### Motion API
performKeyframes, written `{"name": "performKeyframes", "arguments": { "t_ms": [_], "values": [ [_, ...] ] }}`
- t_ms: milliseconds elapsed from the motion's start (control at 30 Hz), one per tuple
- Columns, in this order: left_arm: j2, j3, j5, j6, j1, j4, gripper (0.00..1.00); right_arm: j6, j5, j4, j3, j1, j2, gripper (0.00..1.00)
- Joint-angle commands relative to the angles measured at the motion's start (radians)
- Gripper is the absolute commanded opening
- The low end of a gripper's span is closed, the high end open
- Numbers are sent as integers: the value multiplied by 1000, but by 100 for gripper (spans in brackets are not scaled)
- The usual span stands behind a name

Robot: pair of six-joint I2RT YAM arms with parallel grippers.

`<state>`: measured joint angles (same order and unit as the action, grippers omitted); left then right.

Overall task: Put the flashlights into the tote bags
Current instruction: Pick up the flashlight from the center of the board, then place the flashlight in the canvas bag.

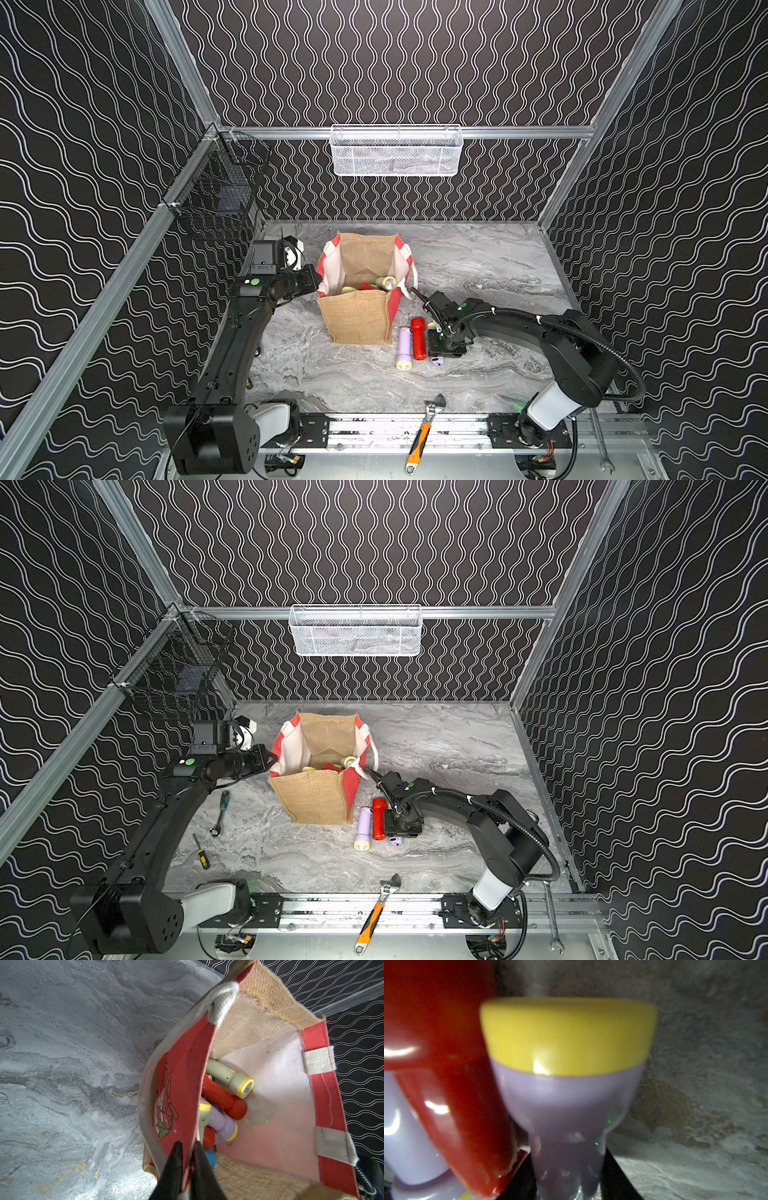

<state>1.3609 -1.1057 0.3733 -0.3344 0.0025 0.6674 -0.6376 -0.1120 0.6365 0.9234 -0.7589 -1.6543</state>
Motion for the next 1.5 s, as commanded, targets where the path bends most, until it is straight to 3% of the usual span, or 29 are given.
{"name": "performKeyframes", "arguments": {
  "t_ms": [0,333,733,1100,1467],
  "values": [
    [4,5,-16,22,1,-7,15,5,-28,-9,-17,-2,-18,43],
    [-14,3,-6,25,1,-12,15,4,47,51,7,0,72,37],
    [-2,-10,6,32,1,-12,15,107,135,89,194,90,203,35],
    [3,-16,9,22,1,-15,15,170,102,50,317,176,311,35],
    [23,-54,33,3,1,-3,15,249,-75,-73,513,178,219,36]
  ]
}}
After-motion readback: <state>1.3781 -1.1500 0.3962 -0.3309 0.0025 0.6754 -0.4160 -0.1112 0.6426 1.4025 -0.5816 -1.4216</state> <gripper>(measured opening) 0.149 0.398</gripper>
